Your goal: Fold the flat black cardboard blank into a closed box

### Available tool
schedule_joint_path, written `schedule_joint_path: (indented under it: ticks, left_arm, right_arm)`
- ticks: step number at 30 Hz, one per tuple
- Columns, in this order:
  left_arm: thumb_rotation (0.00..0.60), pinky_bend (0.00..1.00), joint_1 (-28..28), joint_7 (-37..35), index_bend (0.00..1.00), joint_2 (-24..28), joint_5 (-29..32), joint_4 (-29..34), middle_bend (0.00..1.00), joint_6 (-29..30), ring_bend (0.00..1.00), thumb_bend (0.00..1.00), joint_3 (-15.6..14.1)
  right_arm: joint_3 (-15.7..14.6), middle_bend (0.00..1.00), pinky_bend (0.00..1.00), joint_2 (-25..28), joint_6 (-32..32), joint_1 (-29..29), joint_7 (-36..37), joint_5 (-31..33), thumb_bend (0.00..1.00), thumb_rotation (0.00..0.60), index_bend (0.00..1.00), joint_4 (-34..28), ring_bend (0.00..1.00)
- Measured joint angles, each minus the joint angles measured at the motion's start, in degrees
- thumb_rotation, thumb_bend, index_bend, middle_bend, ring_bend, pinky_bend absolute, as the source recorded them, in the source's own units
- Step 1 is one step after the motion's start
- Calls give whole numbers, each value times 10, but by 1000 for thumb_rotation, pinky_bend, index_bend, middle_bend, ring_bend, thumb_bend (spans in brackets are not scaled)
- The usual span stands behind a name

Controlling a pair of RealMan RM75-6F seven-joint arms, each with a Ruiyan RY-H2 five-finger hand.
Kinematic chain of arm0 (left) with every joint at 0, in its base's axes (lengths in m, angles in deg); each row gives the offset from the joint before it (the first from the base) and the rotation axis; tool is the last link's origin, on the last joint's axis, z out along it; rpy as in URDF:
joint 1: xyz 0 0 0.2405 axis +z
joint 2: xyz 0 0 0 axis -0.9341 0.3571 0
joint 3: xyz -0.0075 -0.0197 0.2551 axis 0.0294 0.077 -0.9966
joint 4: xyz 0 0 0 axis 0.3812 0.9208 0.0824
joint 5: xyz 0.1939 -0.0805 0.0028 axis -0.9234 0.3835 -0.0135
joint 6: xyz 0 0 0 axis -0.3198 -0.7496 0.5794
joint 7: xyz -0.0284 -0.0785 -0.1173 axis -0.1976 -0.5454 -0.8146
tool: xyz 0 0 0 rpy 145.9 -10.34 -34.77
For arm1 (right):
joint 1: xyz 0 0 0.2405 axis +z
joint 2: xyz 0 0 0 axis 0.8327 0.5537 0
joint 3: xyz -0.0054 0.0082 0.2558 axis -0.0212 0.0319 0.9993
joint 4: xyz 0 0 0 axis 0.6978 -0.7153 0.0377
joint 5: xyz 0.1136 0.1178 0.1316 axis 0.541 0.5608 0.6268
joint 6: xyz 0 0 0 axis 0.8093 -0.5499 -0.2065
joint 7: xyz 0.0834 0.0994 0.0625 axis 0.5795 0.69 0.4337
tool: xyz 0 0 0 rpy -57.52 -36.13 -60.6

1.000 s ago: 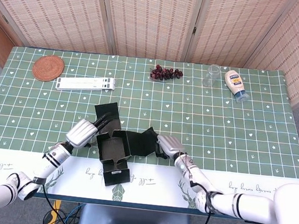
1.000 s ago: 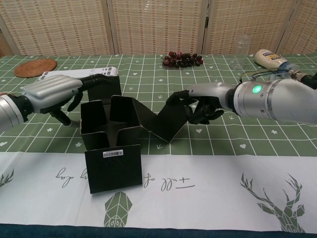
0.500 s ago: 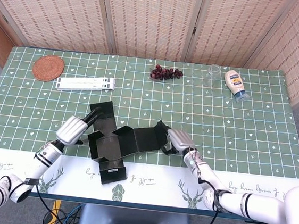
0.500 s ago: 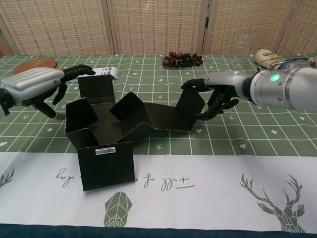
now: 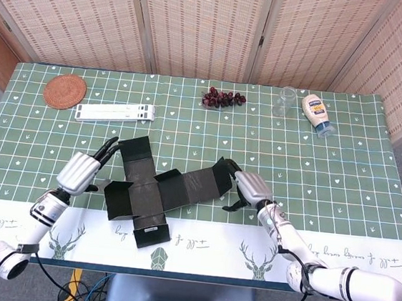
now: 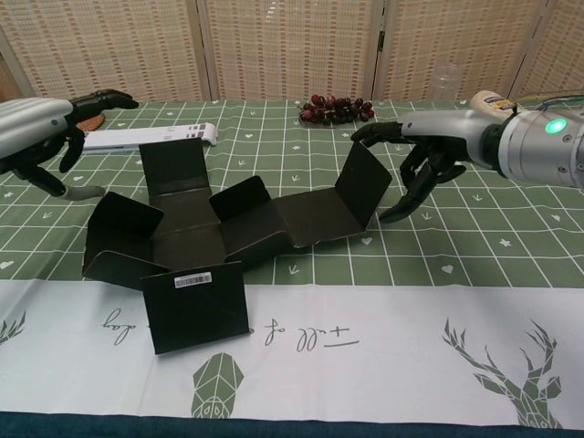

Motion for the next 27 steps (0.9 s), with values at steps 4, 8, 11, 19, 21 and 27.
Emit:
schedule_joint_path:
  ticks: [4, 8, 11, 19, 21, 27]
  left_arm:
    - [600, 820, 5, 0, 0, 6, 4, 9, 0, 2, 657, 246, 3]
    - [600, 819, 8, 1, 0, 9, 4, 12, 0, 3, 657, 247, 4]
    - [600, 819, 9, 1, 0, 10, 5, 13, 0, 3, 657, 246, 6]
    - [600, 820, 14, 2, 0, 18, 7, 21, 0, 5, 657, 247, 9]
    - [600, 819, 16, 4, 0, 22, 8, 25, 0, 6, 657, 247, 10]
    - [600, 820, 26, 7, 0, 36, 12, 41, 0, 14, 657, 246, 12]
  right_arm:
    - [-5, 0, 1000, -6, -9, -2, 0, 3, 0, 600, 0, 10, 658]
    - [-5, 0, 1000, -10, 5, -5, -5, 0, 0, 600, 0, 16, 658]
    - [-5, 0, 1000, -4, 11, -9, -13, 2, 0, 600, 0, 16, 658]
    - [-2, 0, 1000, 14, 17, -9, -32, -7, 0, 600, 0, 2, 674]
    - [-5, 1, 1000, 19, 18, -5, -51, -11, 0, 600, 0, -3, 686]
    - [-21, 38, 1000, 29, 25, 26, -155, -11, 0, 600, 0, -18, 703]
